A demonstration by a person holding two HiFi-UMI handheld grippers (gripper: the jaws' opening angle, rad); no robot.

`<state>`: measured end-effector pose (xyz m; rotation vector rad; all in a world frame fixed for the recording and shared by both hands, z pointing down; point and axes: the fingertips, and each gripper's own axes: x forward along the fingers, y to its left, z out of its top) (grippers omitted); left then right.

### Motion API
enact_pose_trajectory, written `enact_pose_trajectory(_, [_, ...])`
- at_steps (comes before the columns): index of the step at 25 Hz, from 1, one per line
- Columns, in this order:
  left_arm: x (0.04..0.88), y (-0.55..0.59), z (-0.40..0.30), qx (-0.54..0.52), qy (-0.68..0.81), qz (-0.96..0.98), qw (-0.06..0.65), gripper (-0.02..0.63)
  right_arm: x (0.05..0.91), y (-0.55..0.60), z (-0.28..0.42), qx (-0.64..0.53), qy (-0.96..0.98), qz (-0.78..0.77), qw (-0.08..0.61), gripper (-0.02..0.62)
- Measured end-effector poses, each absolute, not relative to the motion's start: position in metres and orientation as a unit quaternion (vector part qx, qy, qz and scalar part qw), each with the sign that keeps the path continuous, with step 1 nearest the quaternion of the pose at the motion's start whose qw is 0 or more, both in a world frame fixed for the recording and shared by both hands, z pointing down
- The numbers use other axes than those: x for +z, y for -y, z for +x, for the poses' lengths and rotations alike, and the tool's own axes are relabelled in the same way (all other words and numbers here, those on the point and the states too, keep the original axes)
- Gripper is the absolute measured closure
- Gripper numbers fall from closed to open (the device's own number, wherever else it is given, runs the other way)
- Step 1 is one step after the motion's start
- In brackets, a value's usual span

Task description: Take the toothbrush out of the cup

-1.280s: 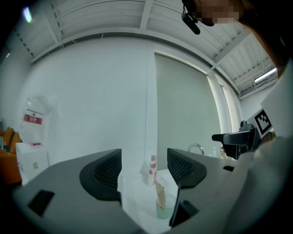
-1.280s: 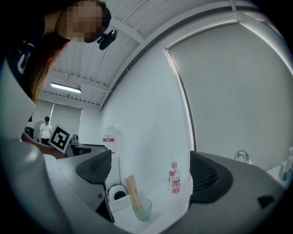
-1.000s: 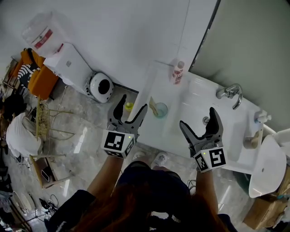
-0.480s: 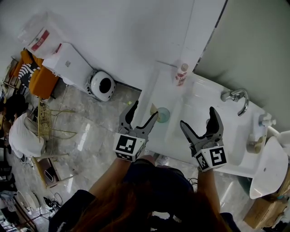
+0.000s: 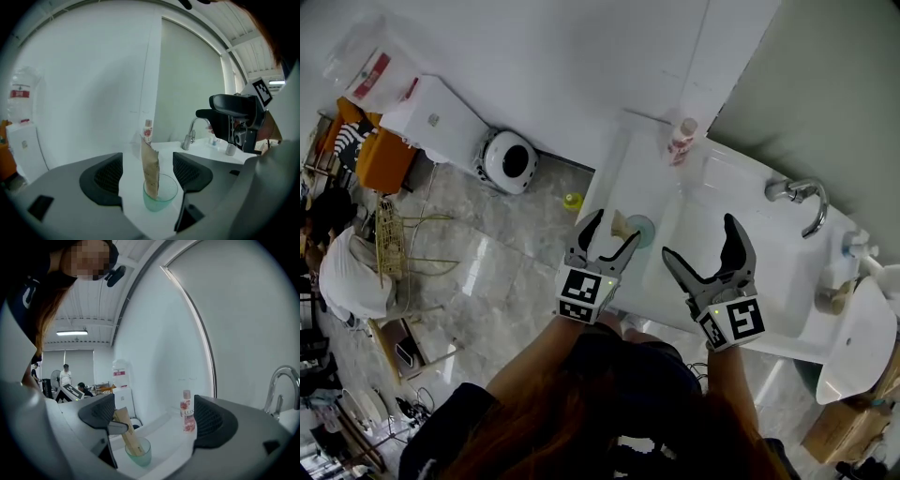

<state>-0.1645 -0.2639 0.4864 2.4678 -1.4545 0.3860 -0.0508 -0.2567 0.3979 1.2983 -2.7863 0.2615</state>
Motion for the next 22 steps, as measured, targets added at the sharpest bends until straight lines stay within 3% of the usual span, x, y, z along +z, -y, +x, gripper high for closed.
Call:
enact_pose_trajectory(13, [0.499, 0.278, -0.157, 0.119, 0.508, 0.841, 0.143, 0.306, 0.413, 0.263, -0.047, 0.095, 0.905, 0.413, 0.039, 0.069])
enact_pose_trajectory(16, [0.497, 0.276, -0.161, 0.122, 0.518, 0.837, 0.132, 0.460, 0.413, 0.262, -0.047, 0.097, 0.905, 0.413, 0.040, 0.069])
enact_pose_trajectory(22, [0.491, 0.275, -0.155, 0.115, 0.512, 0.843, 0.119, 0.512, 0.412, 0.258, -0.045, 0.096, 0.905, 0.413, 0.037, 0.078])
